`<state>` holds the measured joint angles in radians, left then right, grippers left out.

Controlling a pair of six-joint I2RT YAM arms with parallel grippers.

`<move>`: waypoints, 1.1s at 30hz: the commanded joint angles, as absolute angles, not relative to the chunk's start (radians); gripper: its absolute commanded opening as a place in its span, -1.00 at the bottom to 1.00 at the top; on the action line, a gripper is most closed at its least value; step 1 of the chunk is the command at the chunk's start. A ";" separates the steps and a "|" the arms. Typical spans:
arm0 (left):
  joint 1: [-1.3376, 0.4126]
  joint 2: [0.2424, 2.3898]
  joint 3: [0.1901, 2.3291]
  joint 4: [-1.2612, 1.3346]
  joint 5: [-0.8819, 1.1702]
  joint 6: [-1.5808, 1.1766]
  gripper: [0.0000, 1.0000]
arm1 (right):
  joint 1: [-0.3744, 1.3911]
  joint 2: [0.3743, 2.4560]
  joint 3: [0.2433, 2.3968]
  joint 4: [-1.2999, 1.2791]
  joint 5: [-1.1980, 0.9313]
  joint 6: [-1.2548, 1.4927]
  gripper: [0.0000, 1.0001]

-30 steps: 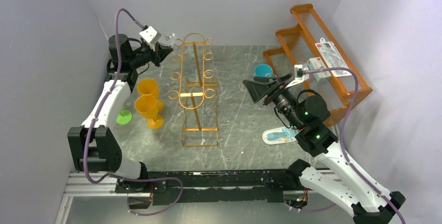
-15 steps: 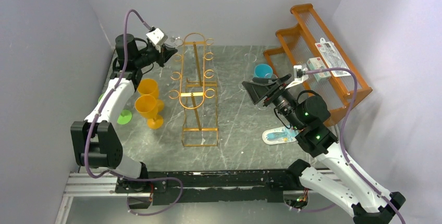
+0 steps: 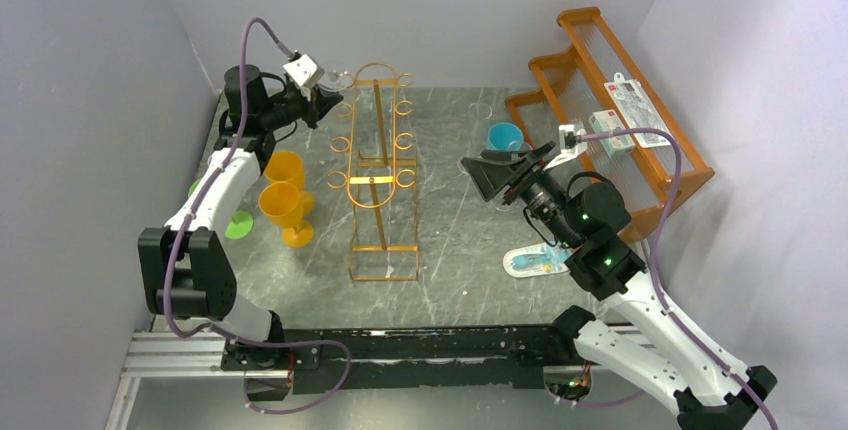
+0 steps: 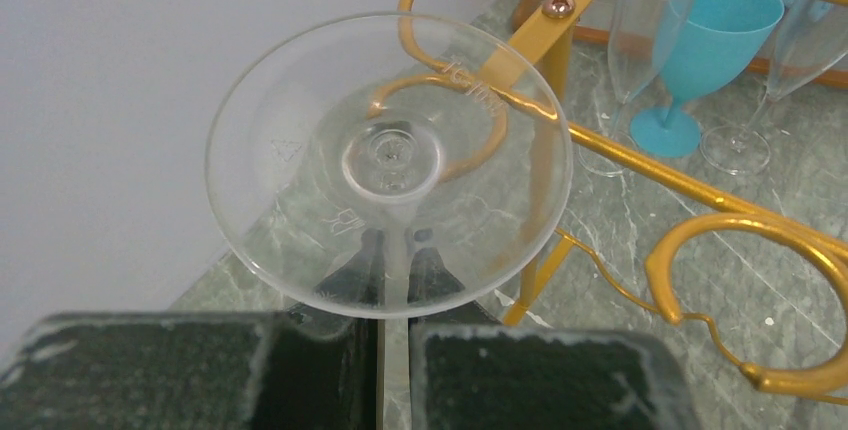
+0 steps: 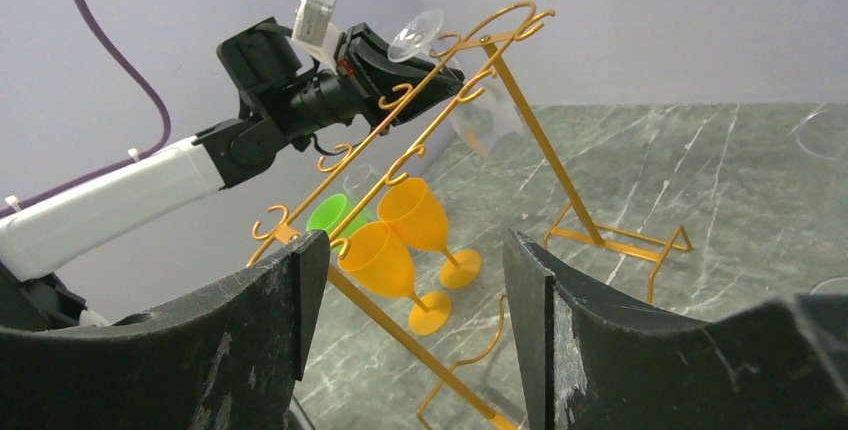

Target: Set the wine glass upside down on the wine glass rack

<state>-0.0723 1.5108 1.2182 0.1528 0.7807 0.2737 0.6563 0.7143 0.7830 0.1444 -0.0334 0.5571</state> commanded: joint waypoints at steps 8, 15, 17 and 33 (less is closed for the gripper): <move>-0.097 1.543 1.286 0.222 0.750 0.278 -0.90 | 0.660 0.721 0.786 0.140 -0.050 0.560 0.37; -0.098 1.536 1.266 0.279 0.781 0.250 -0.90 | 0.660 0.724 0.784 0.138 -0.052 0.561 0.37; -0.098 1.533 1.259 0.284 0.810 0.259 -0.90 | 0.660 0.724 0.784 0.137 -0.054 0.561 0.37; -0.107 1.536 1.245 0.226 0.857 0.313 -0.90 | 0.660 0.729 0.781 0.135 -0.060 0.566 0.37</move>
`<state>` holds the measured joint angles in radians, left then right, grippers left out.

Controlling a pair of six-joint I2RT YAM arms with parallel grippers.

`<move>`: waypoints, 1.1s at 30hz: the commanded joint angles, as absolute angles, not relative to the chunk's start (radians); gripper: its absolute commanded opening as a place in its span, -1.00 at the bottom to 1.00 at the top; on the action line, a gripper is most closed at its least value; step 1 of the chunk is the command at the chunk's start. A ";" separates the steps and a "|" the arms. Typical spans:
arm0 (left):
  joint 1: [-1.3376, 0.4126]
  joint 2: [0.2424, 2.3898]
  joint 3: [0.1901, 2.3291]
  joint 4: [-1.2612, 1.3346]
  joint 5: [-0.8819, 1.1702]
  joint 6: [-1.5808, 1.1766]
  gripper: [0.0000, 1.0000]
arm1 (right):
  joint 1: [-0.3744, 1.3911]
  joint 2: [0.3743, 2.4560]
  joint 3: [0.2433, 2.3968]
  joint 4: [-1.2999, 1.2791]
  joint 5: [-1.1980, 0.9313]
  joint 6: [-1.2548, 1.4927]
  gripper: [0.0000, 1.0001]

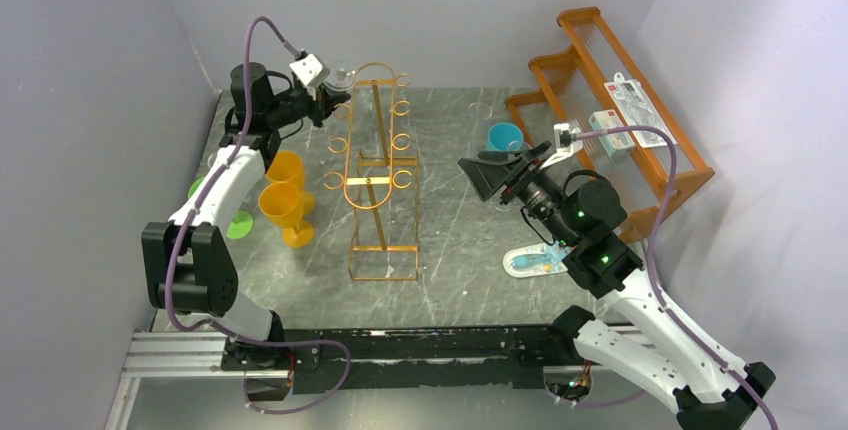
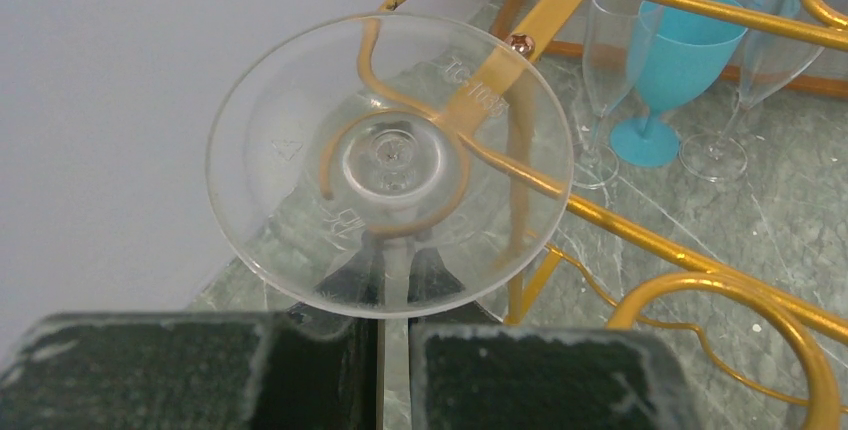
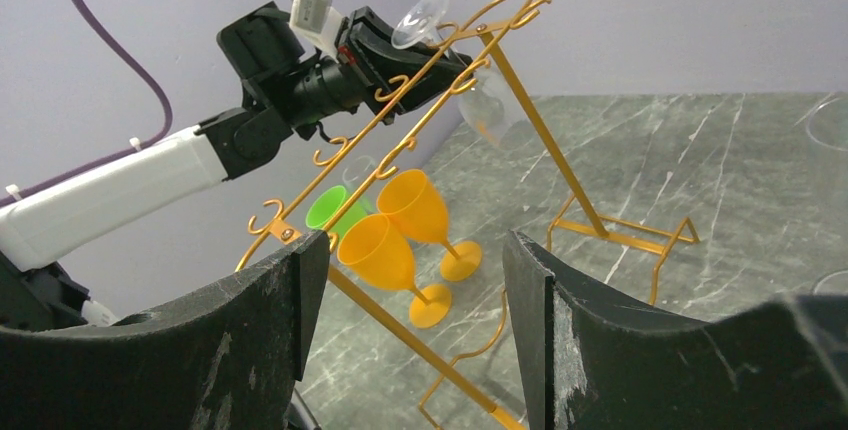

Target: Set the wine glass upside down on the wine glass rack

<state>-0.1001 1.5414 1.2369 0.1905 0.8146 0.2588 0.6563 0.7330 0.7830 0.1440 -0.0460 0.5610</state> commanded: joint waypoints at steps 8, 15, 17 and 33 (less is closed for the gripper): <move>-0.107 1.535 1.244 0.137 0.878 0.374 -0.89 | 0.660 0.732 0.785 0.135 -0.066 0.571 0.37; -0.107 1.529 1.244 0.101 0.856 0.380 -0.37 | 0.660 0.730 0.790 0.128 -0.069 0.574 0.37; -0.106 1.515 1.231 0.122 0.831 0.362 -0.12 | 0.660 0.727 0.791 0.127 -0.068 0.575 0.37; -0.103 1.208 1.004 0.040 0.251 0.093 0.28 | 0.660 0.730 0.819 0.060 -0.022 0.555 0.37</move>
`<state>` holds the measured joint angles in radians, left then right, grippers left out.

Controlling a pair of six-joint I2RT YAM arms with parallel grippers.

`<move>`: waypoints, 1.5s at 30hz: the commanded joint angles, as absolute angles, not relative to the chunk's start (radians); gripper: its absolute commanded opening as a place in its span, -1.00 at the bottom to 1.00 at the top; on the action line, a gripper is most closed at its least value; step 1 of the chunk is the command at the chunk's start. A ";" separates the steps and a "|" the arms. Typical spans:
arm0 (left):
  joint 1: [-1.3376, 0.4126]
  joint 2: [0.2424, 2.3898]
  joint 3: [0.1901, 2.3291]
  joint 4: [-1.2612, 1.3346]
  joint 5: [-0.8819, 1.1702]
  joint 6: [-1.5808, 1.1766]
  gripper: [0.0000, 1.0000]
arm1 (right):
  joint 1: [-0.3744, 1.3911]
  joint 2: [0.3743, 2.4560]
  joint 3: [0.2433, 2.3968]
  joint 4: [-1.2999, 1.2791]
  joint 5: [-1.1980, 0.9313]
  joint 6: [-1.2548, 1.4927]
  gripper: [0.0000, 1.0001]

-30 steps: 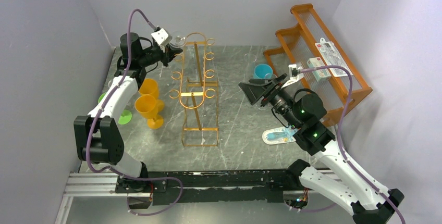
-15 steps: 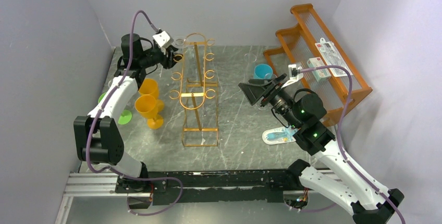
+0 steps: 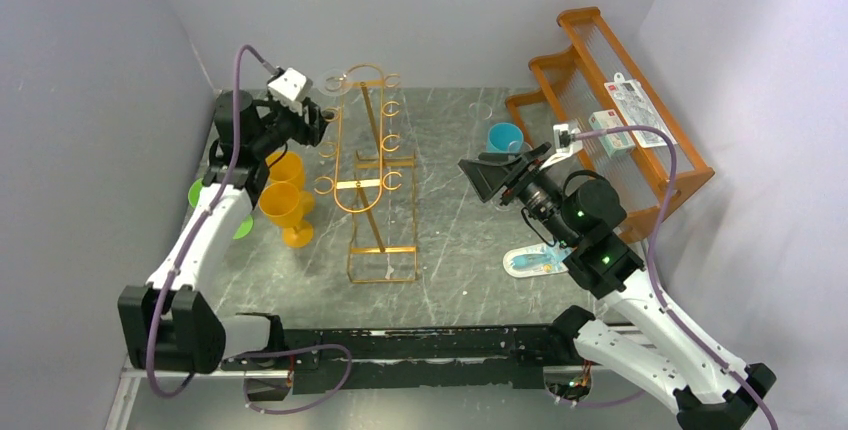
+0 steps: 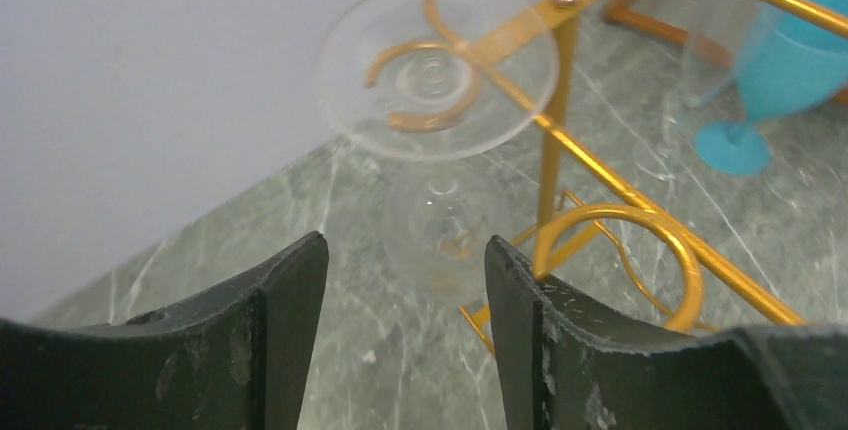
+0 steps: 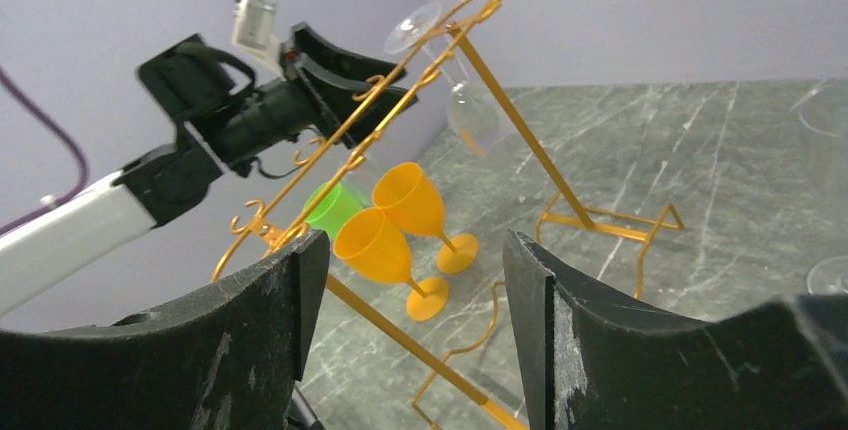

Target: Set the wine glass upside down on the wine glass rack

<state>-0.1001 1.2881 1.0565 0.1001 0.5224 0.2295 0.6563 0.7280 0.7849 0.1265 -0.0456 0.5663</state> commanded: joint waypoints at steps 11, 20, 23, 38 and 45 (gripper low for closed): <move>-0.103 0.953 0.922 -0.098 0.124 -0.058 0.68 | 0.660 0.803 0.900 -0.085 0.044 0.566 0.37; -0.103 0.944 1.045 -0.327 0.025 -0.203 0.59 | 0.660 0.864 0.943 -0.128 0.035 0.577 0.37; -0.103 0.937 1.104 -0.414 0.065 -0.245 0.58 | 0.660 0.911 0.959 -0.109 -0.083 0.553 0.37; -0.103 0.787 1.145 -0.542 0.402 -0.343 0.60 | 0.695 1.086 0.944 0.174 -0.618 0.729 0.46; -0.103 0.786 1.146 -0.565 0.488 -0.350 0.60 | 0.772 1.178 0.978 0.118 -0.522 0.806 0.18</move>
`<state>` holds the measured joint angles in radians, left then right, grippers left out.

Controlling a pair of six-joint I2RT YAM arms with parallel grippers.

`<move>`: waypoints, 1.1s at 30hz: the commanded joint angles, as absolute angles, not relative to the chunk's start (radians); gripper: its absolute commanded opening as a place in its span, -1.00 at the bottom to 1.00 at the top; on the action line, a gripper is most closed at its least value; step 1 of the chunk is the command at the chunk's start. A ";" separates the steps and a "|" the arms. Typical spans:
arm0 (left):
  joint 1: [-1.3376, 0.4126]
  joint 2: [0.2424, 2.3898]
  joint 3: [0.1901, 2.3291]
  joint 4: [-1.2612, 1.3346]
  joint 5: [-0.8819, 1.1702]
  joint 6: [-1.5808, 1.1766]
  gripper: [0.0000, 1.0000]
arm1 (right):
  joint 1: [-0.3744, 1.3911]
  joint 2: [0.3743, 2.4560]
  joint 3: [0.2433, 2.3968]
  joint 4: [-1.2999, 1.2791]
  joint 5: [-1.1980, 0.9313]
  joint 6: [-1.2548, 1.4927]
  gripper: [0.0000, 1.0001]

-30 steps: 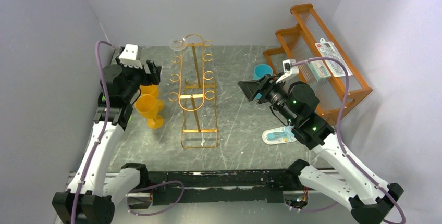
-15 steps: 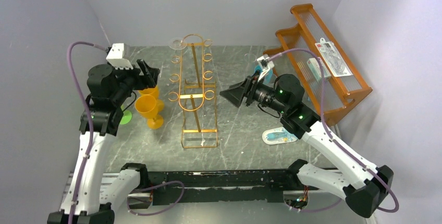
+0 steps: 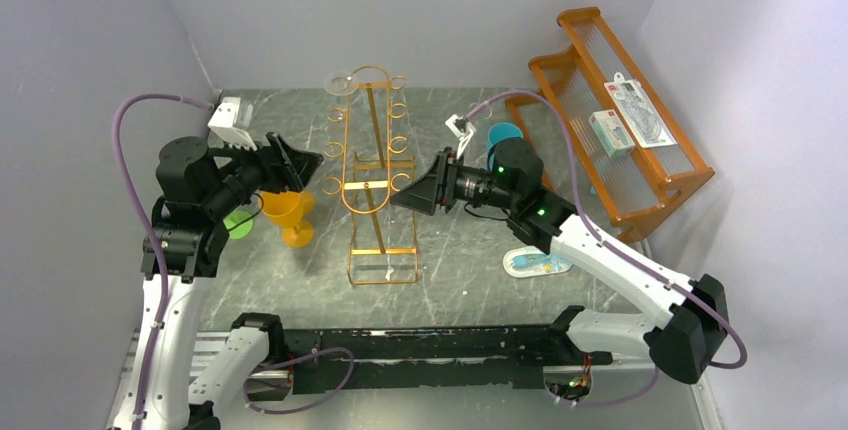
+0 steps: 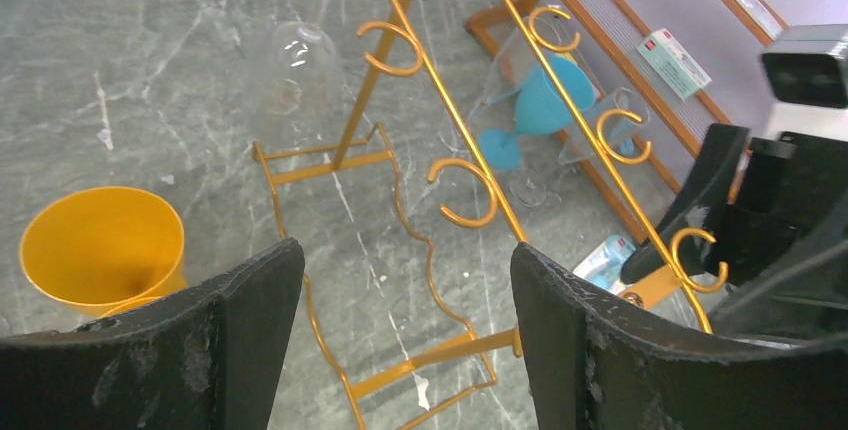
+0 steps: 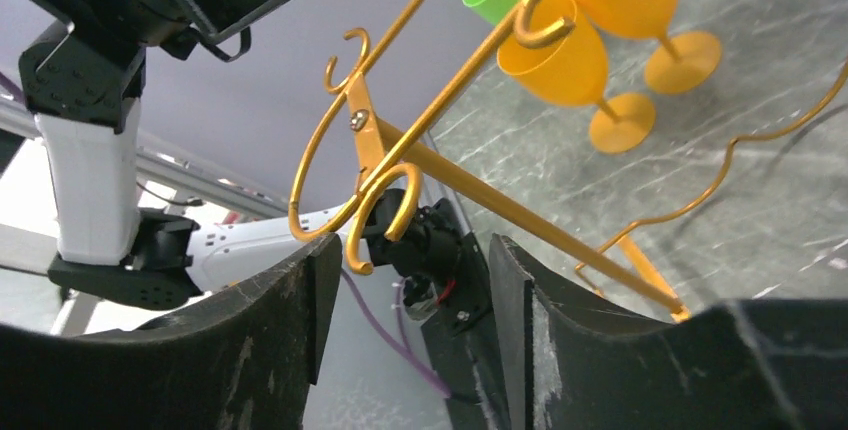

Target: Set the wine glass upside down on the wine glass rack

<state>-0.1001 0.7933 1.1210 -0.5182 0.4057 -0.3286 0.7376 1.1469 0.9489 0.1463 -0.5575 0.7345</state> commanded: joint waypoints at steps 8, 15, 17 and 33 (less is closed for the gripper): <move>-0.103 0.785 1.155 -0.571 0.470 -0.339 0.61 | 0.780 1.190 0.948 0.166 -0.421 0.889 -0.28; -0.103 0.787 1.168 -0.591 0.449 -0.322 0.61 | 0.779 1.176 0.965 0.128 -0.396 0.832 -0.16; -0.103 0.783 1.163 -0.586 0.447 -0.323 0.61 | 0.779 1.179 0.992 0.088 -0.371 0.812 -0.16; -0.103 0.788 1.178 -0.591 0.432 -0.317 0.60 | 0.772 1.265 1.122 -0.098 -0.155 0.818 -0.19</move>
